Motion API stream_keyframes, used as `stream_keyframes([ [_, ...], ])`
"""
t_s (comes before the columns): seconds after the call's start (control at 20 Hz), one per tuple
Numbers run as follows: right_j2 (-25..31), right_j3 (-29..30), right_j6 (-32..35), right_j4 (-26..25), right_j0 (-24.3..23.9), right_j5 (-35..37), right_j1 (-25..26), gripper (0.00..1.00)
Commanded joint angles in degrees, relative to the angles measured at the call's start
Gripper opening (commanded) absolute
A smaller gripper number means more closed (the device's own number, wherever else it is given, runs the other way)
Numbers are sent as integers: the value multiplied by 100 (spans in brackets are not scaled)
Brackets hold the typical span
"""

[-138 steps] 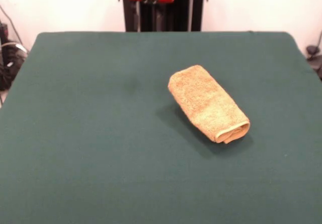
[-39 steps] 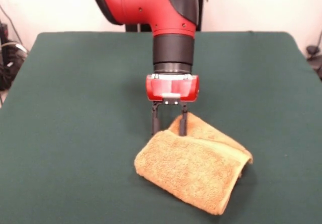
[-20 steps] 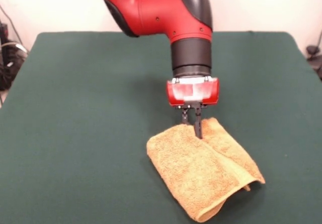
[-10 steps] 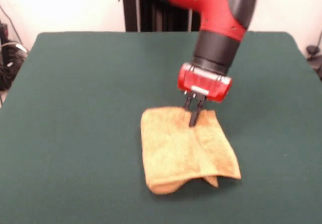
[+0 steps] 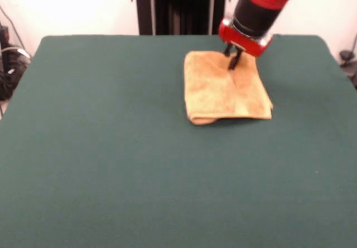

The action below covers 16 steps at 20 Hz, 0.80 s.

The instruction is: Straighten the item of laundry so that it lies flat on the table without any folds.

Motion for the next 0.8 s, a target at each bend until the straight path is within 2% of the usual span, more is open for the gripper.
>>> stream_keyframes([
  [0.05, -87, 340, 2148, 70, -151, 472, 735, 0],
  [0.2, -294, 97, 2256, -365, -95, 1355, 746, 0],
  [0.55, -225, -73, 2454, -344, 42, 341, 939, 0],
  [0.6, 21, -15, 2242, -239, -105, -411, 849, 0],
  [0.65, 440, 147, 2139, -111, -337, -1524, 757, 0],
  [0.7, 360, 18, 2090, -255, -312, -1929, 833, 0],
  [0.75, 311, -86, 2163, -478, -297, -2838, 921, 0],
  [0.8, -226, -289, 2488, -521, 70, -3542, 1226, 0],
])
